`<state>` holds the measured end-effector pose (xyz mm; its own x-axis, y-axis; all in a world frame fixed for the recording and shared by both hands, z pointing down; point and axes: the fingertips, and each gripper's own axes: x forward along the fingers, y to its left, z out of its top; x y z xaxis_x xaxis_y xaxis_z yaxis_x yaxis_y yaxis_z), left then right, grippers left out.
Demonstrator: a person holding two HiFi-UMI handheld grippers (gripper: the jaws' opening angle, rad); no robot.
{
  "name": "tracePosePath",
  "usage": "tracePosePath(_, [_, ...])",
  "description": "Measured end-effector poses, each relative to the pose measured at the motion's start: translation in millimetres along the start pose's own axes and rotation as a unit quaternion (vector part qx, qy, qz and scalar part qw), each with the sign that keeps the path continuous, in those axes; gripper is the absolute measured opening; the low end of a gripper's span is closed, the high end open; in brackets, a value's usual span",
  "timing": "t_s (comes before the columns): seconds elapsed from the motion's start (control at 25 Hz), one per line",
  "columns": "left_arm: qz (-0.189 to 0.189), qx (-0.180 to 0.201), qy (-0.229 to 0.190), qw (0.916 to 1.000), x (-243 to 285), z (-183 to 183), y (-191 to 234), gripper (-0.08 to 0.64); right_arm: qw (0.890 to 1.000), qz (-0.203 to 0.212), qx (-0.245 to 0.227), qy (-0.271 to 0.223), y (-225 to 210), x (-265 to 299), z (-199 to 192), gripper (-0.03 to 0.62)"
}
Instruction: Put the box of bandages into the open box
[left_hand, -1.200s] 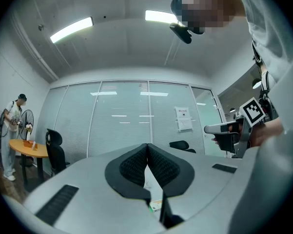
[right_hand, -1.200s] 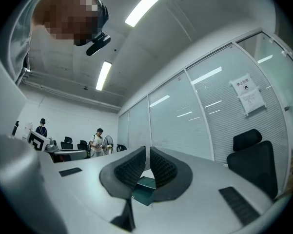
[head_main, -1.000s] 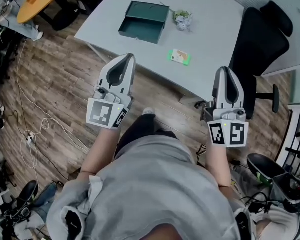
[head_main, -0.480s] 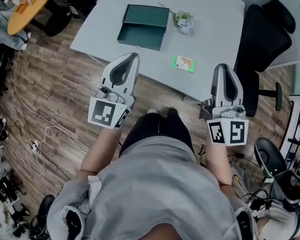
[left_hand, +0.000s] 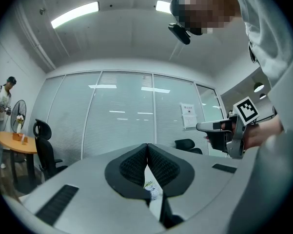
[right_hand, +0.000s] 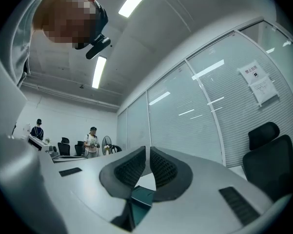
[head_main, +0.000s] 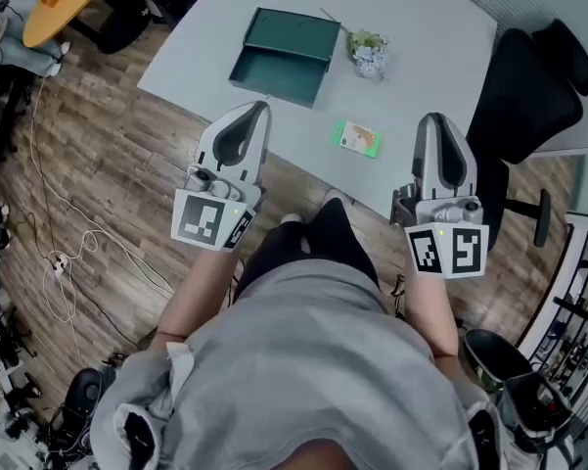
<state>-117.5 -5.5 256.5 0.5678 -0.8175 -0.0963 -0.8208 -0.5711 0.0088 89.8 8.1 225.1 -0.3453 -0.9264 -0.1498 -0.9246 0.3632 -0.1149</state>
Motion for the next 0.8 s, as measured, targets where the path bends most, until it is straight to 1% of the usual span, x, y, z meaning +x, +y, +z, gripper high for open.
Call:
tracePosePath(0.12, [0.011,0.003,-0.002,0.9999,27,-2,-7,0.02,1.0,0.014,-0.004,-0.001,-24,15,3,0.057])
tracePosePath(0.32, [0.024,0.007,0.0,0.9997,69,-12,-20,0.02,1.0,0.028,0.006,-0.002,-75,32,0,0.057])
tracePosePath(0.44, [0.042,0.008,-0.002,0.9991,92,-15,-21,0.02,0.999,0.038,0.01,-0.002,-99,42,-2,0.057])
tracePosePath(0.52, [0.054,0.008,-0.004,0.9985,104,-15,-21,0.02,0.999,0.047,0.018,0.002,-109,49,-6,0.057])
tracePosePath(0.6, [0.059,0.008,0.002,0.9982,114,-19,-23,0.02,0.998,0.055,0.026,0.007,-114,56,-12,0.057])
tracePosePath(0.8, [0.048,0.006,0.022,0.9986,133,-35,-26,0.02,0.997,0.06,0.035,0.017,-121,72,-24,0.057])
